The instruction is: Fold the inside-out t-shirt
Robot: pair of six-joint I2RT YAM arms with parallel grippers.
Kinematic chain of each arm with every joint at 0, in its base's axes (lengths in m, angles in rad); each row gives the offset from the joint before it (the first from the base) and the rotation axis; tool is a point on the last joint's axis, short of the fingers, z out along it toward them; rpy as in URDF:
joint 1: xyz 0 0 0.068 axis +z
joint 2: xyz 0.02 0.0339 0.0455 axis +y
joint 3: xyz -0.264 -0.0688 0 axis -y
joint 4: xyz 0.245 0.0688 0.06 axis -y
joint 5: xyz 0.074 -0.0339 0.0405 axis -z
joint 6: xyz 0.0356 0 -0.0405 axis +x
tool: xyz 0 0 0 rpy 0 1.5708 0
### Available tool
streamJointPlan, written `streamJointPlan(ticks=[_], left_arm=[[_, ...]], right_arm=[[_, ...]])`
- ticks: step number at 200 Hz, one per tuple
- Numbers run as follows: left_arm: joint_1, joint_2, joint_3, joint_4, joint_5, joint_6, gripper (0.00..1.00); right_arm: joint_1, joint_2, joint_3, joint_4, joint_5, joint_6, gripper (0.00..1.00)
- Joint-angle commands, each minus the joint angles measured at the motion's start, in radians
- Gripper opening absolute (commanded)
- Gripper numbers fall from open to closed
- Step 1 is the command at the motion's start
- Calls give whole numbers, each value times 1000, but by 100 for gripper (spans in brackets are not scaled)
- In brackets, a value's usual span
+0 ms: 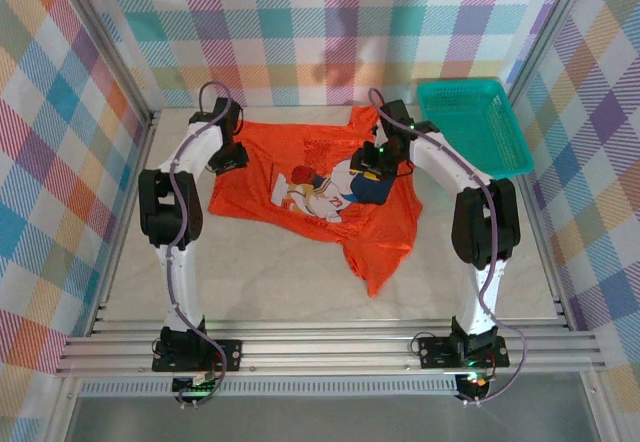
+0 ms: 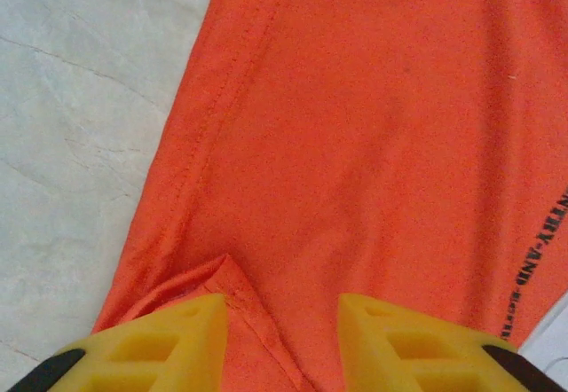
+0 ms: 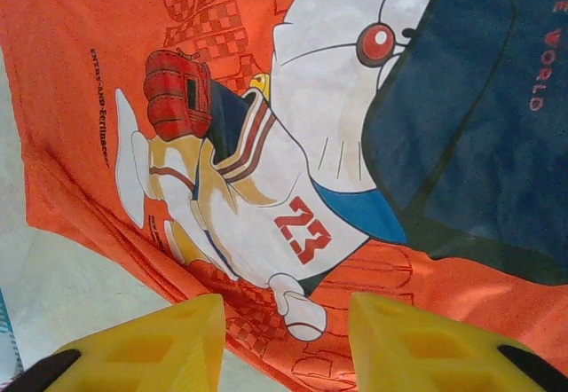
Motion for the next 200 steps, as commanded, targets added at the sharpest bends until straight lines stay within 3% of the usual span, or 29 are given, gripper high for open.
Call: streamJointPlan(ticks=[1,55,91,126,200], left_arm=[[-2,20,10,-42,-48,14,36],[-1,71,45,-102,-73,16,33],[-2,37,20,-95,-87,10,42],[-3,68,26,-104,-96,14,44],[-3,144,79,-105,-78,10,32]], right_arm=[[5,-28,-8,22,0,-23,41],[5,-16,-2,19,9,-28,42],[5,-6,-3,21,3,-25,42],[4,-9,-6,18,8,-30,42],[4,-25,0,10,12,-36,42]])
